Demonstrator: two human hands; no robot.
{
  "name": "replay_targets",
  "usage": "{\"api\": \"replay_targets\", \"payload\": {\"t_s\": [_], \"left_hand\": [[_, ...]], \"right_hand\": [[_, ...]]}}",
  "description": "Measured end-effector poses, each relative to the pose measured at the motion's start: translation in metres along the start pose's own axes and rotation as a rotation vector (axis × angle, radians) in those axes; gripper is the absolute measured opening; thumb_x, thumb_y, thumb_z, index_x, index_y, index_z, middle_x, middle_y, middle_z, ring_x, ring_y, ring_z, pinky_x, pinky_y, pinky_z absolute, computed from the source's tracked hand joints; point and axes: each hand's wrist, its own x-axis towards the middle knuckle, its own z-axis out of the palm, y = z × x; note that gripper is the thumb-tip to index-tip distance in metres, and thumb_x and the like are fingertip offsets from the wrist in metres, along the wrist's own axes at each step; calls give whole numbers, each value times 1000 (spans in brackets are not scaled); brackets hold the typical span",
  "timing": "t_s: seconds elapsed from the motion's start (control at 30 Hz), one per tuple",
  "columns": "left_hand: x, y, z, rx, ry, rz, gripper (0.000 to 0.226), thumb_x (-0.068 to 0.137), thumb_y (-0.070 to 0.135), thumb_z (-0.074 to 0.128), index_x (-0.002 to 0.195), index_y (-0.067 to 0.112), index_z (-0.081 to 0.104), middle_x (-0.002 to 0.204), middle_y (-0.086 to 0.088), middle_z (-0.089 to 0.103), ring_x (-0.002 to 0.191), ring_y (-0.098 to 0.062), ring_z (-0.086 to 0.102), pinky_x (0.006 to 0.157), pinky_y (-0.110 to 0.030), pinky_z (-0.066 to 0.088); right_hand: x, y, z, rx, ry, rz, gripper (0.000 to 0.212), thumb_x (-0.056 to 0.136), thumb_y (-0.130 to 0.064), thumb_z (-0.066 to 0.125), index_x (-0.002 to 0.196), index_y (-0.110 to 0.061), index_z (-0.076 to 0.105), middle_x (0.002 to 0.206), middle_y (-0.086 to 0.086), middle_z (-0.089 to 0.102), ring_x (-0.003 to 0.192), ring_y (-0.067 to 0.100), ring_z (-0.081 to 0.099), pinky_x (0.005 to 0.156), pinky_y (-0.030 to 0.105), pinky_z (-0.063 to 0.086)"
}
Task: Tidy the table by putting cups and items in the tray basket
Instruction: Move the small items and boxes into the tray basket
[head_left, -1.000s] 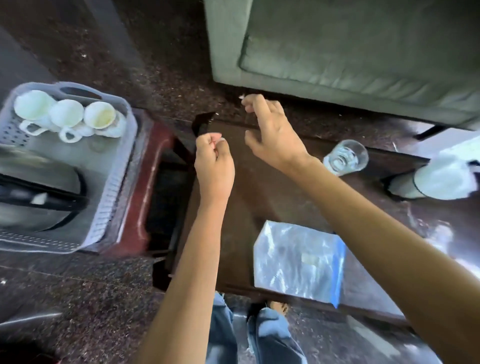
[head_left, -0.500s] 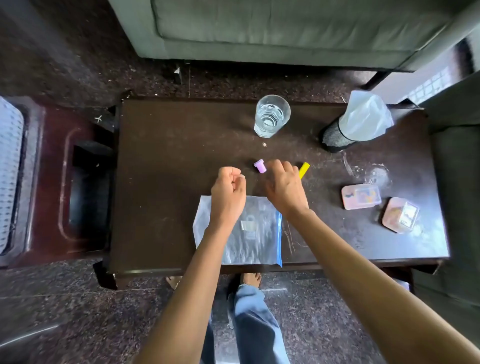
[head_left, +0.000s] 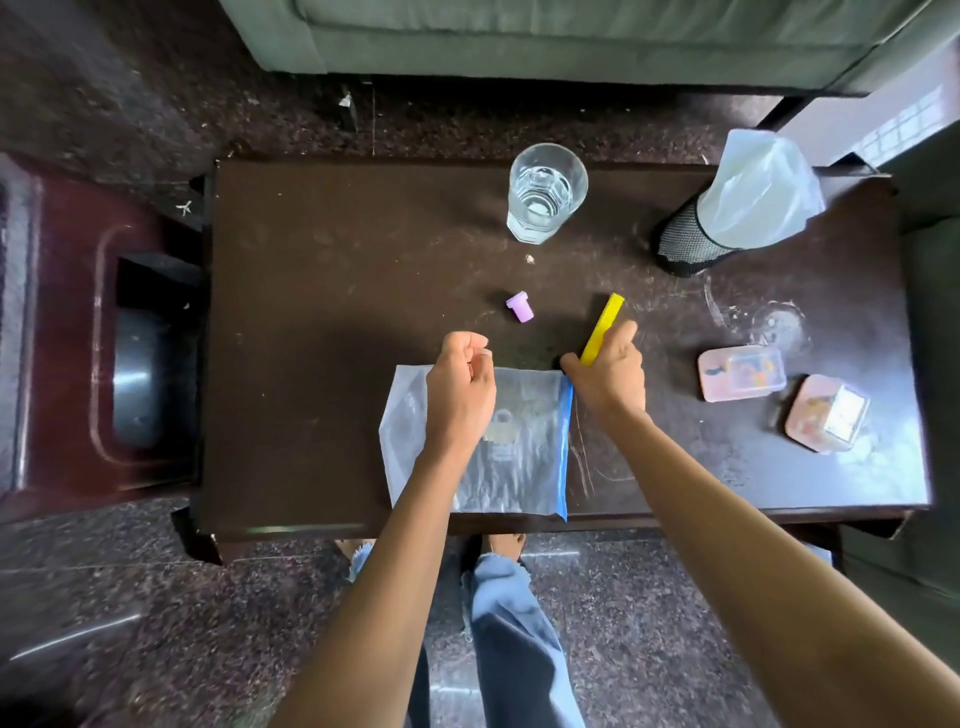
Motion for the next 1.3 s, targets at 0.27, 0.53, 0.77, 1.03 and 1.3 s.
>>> {"api": "replay_targets", "payload": {"t_s": [0.27,0.53,0.77,1.03,1.3], "left_hand": [[15,1,-41,-63,75,7,20,95,11,44,110,8,56,107,-5,66,92,-13,59,72,-9,36],[38,-5,-129,-279,216,-76,18,93,14,48,107,14,58,105,0,68,99,-15,64,90,-29,51],[57,-19,-242,-515,484,-106,11,91,13,53,98,21,57,91,8,64,93,-14,65,93,-40,52],[70,-47,-357,-650,863,-45,7,89,22,49,91,27,54,87,11,64,87,-12,63,91,-43,52],[76,-81,-380,-531,875,-42,18,87,12,46,103,7,55,102,-13,63,89,-20,57,79,-27,46]], "right_hand": [[0,-18,1,132,163,239,33,81,-24,57,103,0,56,89,9,54,80,26,46,73,32,40],[-65,-110,31,384,221,-229,12,85,-15,59,91,-25,54,76,-4,55,63,6,48,65,17,40],[-91,-276,78,315,51,-726,17,81,-5,61,94,-14,67,88,-5,55,71,7,52,67,11,40],[-122,-441,161,59,-141,-1274,18,79,-10,62,93,-16,73,87,4,65,81,20,57,78,24,37],[-173,-556,264,-484,-77,-1976,13,72,-13,61,75,-12,73,76,8,66,85,40,61,65,40,50]]}}
